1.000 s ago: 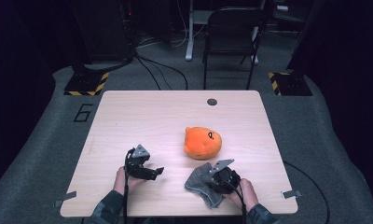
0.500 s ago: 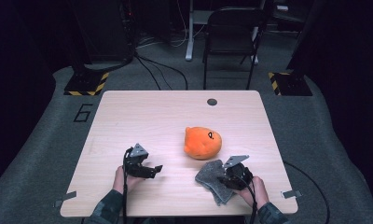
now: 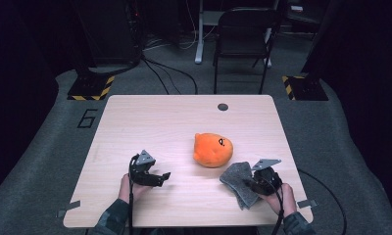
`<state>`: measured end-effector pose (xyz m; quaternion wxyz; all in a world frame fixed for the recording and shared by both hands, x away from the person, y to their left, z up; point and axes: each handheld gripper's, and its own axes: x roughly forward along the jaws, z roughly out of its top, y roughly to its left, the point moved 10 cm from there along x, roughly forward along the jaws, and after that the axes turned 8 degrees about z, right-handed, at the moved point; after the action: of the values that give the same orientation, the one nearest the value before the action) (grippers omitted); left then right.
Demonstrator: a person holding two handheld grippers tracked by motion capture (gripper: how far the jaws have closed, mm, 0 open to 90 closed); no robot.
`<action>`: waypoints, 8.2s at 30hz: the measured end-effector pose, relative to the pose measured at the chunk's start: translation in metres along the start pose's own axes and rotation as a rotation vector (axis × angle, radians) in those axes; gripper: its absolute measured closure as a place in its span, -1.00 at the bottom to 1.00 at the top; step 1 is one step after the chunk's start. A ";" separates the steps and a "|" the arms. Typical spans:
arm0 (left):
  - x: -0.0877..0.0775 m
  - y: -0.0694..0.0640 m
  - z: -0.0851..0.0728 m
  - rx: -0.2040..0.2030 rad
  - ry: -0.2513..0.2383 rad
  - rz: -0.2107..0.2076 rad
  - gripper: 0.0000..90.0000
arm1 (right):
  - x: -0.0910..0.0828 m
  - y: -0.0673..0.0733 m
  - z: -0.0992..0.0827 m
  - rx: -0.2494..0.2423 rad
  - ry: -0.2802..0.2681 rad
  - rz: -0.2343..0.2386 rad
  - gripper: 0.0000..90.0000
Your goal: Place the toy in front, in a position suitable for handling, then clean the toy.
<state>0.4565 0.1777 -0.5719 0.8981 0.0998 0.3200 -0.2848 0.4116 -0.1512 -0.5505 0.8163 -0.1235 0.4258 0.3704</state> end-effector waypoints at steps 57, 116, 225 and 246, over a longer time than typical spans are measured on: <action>0.037 -0.066 0.072 0.156 -0.129 -0.124 -0.57 | -0.039 -0.070 0.046 0.155 -0.247 -0.104 0.71; 0.051 -0.083 0.080 0.176 -0.206 -0.109 0.73 | -0.002 0.015 0.156 -0.035 -0.273 0.014 0.70; 0.048 -0.098 0.083 0.218 -0.267 -0.163 0.81 | 0.039 0.035 0.155 -0.108 -0.251 -0.047 0.72; 0.049 -0.098 0.083 0.216 -0.268 -0.166 0.81 | 0.027 0.003 0.146 -0.086 -0.252 -0.143 0.72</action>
<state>0.4738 0.0455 -0.5379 0.8901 0.1303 0.1723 -0.4013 0.5079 -0.0604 -0.4826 0.8815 -0.1410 0.2939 0.3416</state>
